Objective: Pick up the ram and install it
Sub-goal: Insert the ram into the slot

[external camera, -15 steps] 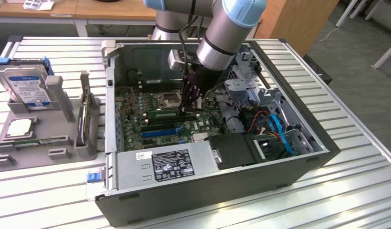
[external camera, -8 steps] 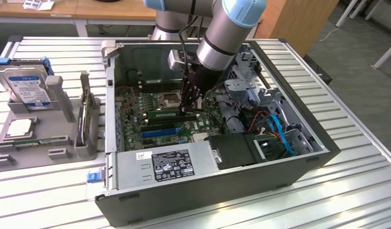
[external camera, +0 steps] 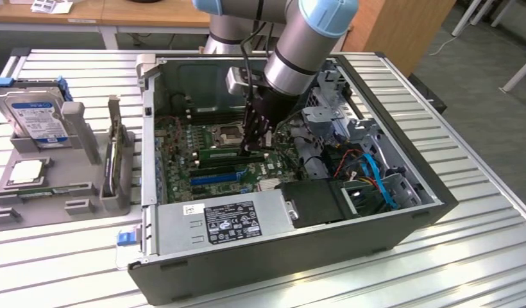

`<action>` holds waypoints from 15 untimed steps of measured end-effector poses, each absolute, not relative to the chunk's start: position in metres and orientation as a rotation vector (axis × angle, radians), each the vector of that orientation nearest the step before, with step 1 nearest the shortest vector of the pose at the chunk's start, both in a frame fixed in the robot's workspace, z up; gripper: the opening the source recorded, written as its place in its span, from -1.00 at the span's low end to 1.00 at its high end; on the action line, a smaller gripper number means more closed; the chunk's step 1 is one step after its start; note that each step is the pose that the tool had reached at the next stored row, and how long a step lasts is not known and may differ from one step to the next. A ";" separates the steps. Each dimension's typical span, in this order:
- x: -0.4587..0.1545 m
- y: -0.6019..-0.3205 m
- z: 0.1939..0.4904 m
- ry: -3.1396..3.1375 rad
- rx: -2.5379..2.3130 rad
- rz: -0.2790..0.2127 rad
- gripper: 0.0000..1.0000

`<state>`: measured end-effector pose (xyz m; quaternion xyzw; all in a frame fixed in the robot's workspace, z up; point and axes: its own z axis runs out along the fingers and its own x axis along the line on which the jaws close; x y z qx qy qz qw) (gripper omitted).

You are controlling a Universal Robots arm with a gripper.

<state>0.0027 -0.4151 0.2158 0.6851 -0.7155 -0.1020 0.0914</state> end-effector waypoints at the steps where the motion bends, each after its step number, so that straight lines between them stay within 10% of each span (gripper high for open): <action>1: 0.003 -0.415 0.216 -2.126 2.035 -0.303 -0.72; 15: 0.003 -0.416 0.215 -2.126 2.035 -0.303 -0.72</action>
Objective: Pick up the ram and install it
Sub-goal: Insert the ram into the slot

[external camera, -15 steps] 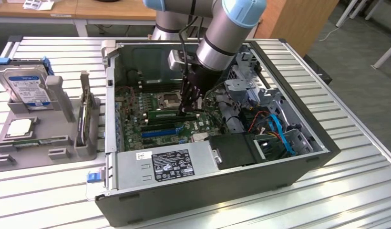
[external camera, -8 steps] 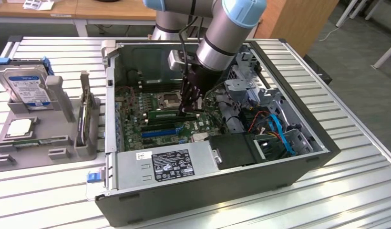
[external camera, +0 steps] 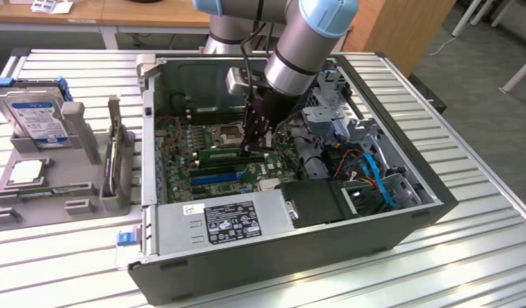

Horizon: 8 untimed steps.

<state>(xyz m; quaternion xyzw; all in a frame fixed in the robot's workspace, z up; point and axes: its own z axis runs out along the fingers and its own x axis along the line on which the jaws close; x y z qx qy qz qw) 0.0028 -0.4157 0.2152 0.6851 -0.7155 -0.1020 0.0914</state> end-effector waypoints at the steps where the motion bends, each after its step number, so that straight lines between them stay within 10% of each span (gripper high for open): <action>1: 0.003 -0.416 0.215 -2.126 2.035 -0.303 -0.72; 8: 0.003 -0.416 0.214 -2.125 2.035 -0.303 -0.72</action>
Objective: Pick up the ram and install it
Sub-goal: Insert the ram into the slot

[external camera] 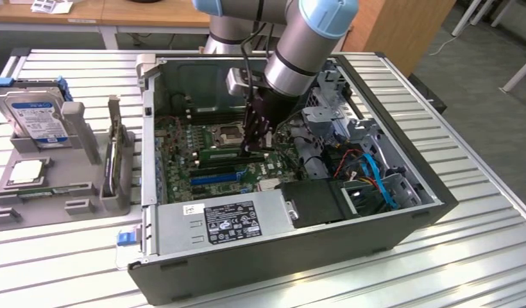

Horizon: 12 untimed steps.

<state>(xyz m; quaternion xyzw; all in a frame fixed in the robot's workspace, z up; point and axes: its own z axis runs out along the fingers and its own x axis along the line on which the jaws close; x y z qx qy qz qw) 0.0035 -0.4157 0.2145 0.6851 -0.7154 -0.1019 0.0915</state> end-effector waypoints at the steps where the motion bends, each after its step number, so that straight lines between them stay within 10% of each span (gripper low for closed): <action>1: 0.004 -0.416 0.214 -2.126 2.035 -0.303 -0.72; 12: 0.004 -0.416 0.213 -2.126 2.035 -0.303 -0.72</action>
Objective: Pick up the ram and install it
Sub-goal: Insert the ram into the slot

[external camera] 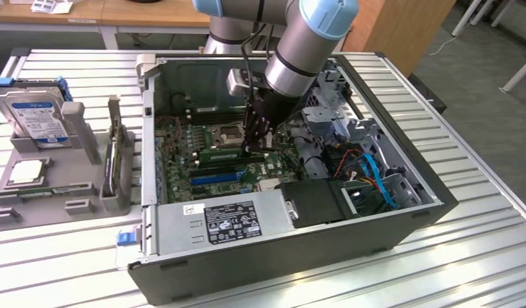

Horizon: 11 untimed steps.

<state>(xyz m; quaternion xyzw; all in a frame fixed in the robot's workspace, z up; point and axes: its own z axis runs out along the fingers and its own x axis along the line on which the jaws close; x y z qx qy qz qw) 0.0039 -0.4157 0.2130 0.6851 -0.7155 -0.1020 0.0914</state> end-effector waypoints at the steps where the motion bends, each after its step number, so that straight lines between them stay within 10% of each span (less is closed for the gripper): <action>1: 0.004 -0.416 0.213 -2.126 2.035 -0.303 -0.72; 11: 0.004 -0.416 0.212 -2.126 2.035 -0.303 -0.72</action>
